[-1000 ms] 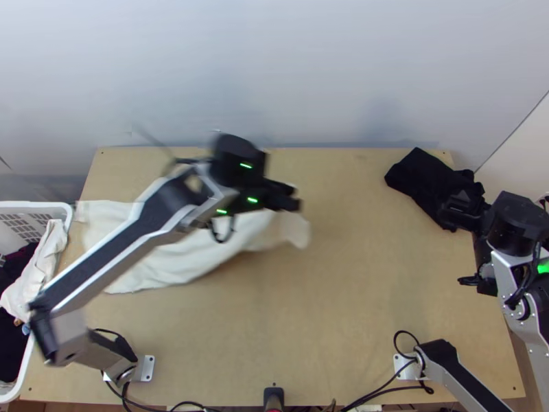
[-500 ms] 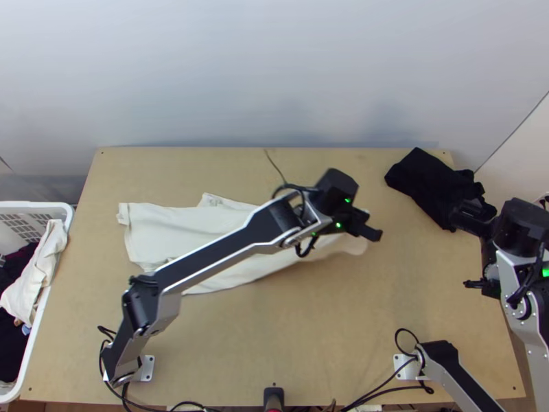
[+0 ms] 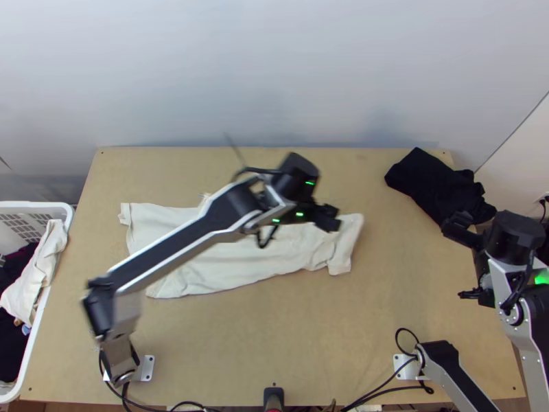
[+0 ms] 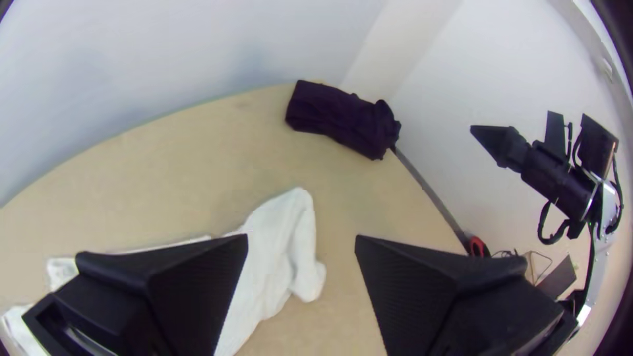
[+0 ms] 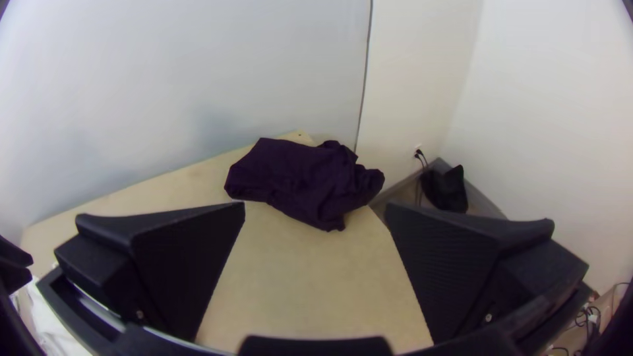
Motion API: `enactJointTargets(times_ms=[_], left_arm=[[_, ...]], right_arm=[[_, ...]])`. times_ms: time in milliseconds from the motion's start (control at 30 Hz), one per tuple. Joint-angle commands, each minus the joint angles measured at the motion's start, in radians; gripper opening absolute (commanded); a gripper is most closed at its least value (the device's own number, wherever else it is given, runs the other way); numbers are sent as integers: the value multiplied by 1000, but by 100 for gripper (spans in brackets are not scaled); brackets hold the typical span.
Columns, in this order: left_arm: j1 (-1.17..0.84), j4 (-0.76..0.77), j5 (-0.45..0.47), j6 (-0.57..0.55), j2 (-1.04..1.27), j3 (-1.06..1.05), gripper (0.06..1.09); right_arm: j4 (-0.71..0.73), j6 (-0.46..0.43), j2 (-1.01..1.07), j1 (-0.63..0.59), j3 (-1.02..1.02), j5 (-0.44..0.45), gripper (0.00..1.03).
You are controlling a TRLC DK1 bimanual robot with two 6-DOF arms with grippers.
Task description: Fold the t-shirt
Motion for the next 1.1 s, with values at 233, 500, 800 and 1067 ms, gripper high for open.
enactJointTargets(times_ms=[233, 500, 800, 1067], left_arm=[[132, -74, 3, 41, -404, -427, 99], [281, -163, 11, 102, -696, -826, 99], [474, -165, 10, 205, -868, -1213, 99], [689, -48, 10, 309, -877, -1351, 94]], right_arm=[[-35, 58, -11, 89, -33, -101, 99], [-79, 70, -10, 167, -49, -173, 99], [-81, 73, -1, 196, -63, -177, 99], [-81, 75, 1, 201, -64, -177, 99]])
